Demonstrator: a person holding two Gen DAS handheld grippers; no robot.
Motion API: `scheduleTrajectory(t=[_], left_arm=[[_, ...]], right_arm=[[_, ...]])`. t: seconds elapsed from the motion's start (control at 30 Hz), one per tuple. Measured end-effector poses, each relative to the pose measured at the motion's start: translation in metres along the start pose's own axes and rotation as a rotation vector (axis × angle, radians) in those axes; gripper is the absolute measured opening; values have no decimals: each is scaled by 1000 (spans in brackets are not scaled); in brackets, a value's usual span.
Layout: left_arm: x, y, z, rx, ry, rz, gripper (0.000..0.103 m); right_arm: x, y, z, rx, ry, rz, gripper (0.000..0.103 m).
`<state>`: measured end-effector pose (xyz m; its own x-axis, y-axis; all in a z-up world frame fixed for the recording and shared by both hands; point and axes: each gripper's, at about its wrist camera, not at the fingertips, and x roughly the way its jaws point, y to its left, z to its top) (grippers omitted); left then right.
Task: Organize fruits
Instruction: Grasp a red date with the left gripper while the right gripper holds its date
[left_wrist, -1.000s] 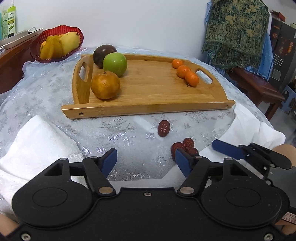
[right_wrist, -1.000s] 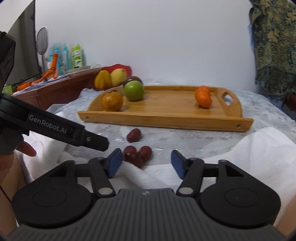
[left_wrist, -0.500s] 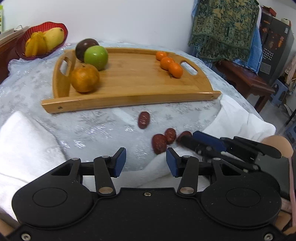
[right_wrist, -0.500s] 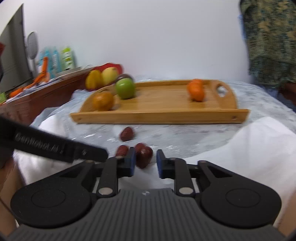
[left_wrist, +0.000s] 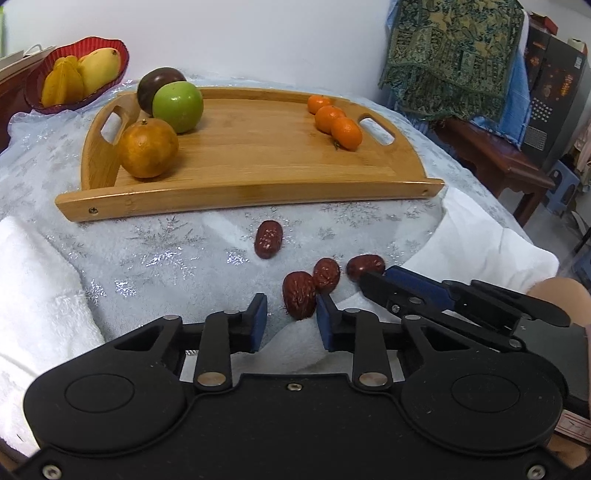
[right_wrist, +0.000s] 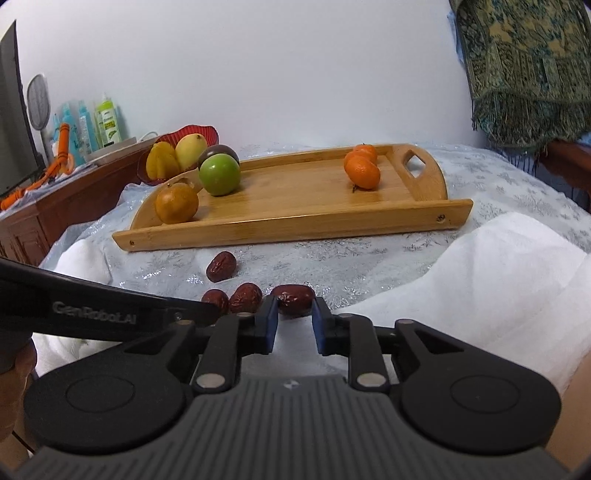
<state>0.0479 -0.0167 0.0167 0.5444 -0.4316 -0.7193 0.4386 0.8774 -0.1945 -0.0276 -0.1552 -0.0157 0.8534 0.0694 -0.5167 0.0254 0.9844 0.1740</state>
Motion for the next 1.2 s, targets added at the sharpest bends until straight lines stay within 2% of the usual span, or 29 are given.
scheduleTrajectory(t=[0.1, 0.23, 0.57, 0.93, 1.2], left_arm=[[1, -3, -5, -1, -34, 51, 19], [1, -7, -11, 14, -64, 91, 16], [4, -1, -10, -16, -108, 81, 18], [8, 2, -8, -31, -135, 91, 32], [11, 2, -7, -27, -142, 93, 32]], right_arm=[[0, 0, 1, 1, -2, 1, 46], [2, 2, 1, -10, -6, 1, 50], [7, 3, 2, -18, -8, -17, 52], [9, -1, 2, 3, -17, -49, 50], [10, -1, 1, 14, -17, -56, 49]])
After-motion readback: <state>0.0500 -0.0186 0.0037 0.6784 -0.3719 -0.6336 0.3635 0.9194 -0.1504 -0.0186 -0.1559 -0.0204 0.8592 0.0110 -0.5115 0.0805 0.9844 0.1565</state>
